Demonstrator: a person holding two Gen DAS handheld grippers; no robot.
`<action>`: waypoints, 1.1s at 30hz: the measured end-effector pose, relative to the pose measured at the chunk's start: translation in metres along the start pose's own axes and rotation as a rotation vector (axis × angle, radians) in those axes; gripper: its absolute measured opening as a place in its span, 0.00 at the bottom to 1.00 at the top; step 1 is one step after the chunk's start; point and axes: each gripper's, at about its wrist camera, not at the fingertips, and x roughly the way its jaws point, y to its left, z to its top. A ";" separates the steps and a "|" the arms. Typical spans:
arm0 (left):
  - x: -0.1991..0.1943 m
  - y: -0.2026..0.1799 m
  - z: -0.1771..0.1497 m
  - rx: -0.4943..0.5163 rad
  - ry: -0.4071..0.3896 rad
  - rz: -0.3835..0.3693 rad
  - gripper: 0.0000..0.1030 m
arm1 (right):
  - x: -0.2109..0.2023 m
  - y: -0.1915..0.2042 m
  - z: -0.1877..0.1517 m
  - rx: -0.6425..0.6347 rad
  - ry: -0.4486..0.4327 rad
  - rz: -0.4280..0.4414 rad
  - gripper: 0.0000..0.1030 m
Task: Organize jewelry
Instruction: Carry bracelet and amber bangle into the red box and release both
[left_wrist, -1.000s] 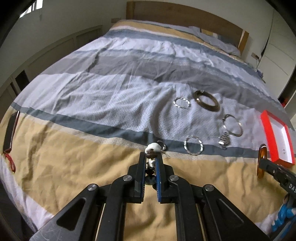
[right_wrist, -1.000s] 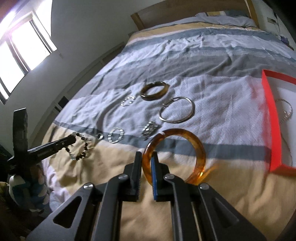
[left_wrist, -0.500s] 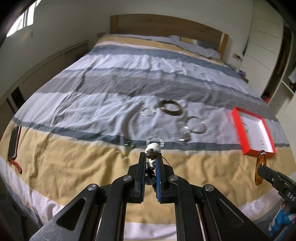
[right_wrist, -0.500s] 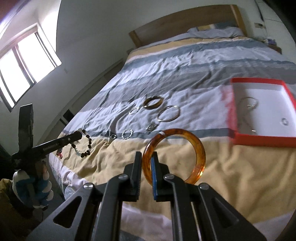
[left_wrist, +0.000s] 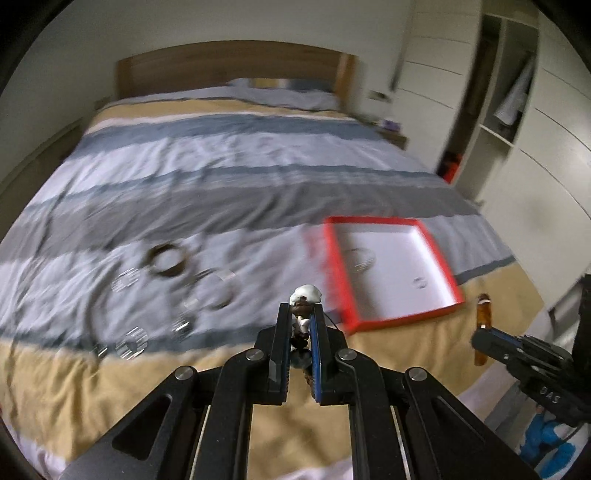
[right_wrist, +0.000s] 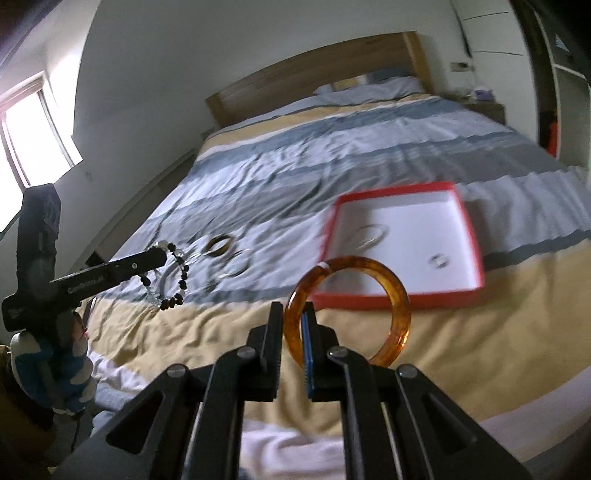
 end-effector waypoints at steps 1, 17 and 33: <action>0.009 -0.011 0.008 0.016 0.001 -0.017 0.09 | 0.001 -0.010 0.006 0.004 -0.003 -0.012 0.08; 0.214 -0.085 0.103 0.134 0.107 -0.038 0.09 | 0.141 -0.105 0.088 -0.012 0.115 -0.103 0.08; 0.296 -0.055 0.088 0.002 0.230 -0.052 0.11 | 0.206 -0.130 0.086 -0.060 0.270 -0.203 0.10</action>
